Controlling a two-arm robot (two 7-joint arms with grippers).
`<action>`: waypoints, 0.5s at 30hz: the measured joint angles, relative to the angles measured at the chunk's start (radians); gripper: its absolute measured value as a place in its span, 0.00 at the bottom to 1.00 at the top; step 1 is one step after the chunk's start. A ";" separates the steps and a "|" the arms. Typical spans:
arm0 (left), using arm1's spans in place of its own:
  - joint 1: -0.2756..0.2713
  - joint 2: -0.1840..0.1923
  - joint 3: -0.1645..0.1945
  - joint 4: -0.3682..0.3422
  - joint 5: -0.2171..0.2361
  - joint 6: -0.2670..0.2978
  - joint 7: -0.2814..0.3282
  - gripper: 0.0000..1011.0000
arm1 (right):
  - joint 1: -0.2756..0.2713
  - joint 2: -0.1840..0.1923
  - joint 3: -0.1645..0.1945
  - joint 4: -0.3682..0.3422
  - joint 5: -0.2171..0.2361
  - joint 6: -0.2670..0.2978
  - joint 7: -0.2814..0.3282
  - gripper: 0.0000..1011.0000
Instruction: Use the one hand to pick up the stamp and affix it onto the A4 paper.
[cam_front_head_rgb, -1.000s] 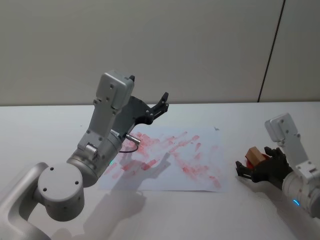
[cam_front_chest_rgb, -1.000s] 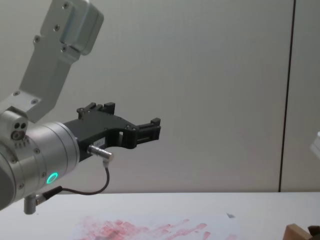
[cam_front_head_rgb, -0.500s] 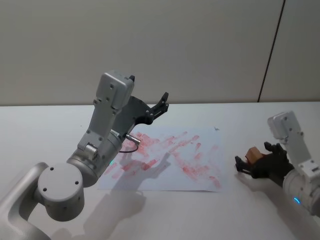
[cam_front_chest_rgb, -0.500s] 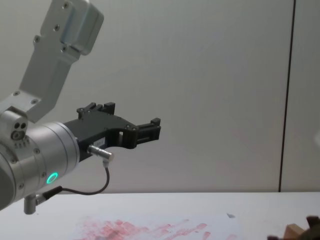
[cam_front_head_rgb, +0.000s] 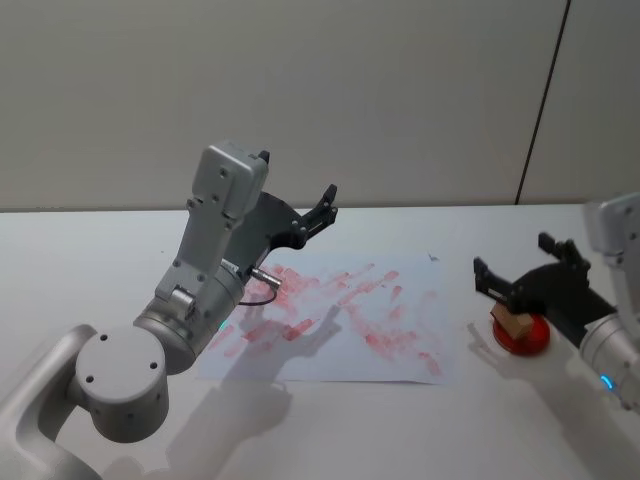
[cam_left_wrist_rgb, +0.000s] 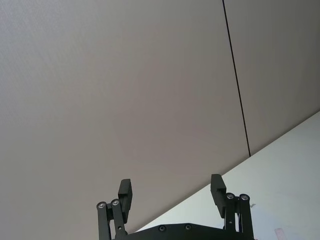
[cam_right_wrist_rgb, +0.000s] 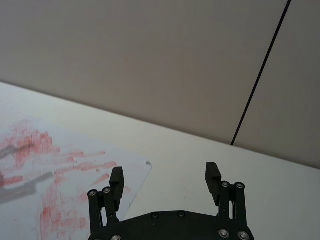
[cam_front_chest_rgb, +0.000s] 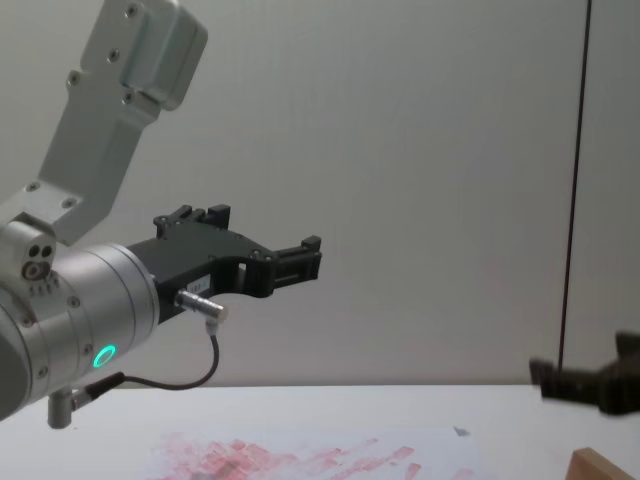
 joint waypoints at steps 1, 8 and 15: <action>0.000 0.000 0.000 0.000 0.000 0.000 0.000 0.99 | -0.003 0.001 0.002 -0.007 0.007 -0.010 -0.003 0.99; 0.000 0.000 0.000 0.000 0.000 0.000 0.000 0.99 | -0.031 0.012 0.013 -0.061 0.062 -0.101 -0.031 0.99; 0.000 0.000 0.000 0.000 0.000 0.000 0.000 0.99 | -0.050 0.020 0.021 -0.098 0.102 -0.165 -0.052 0.99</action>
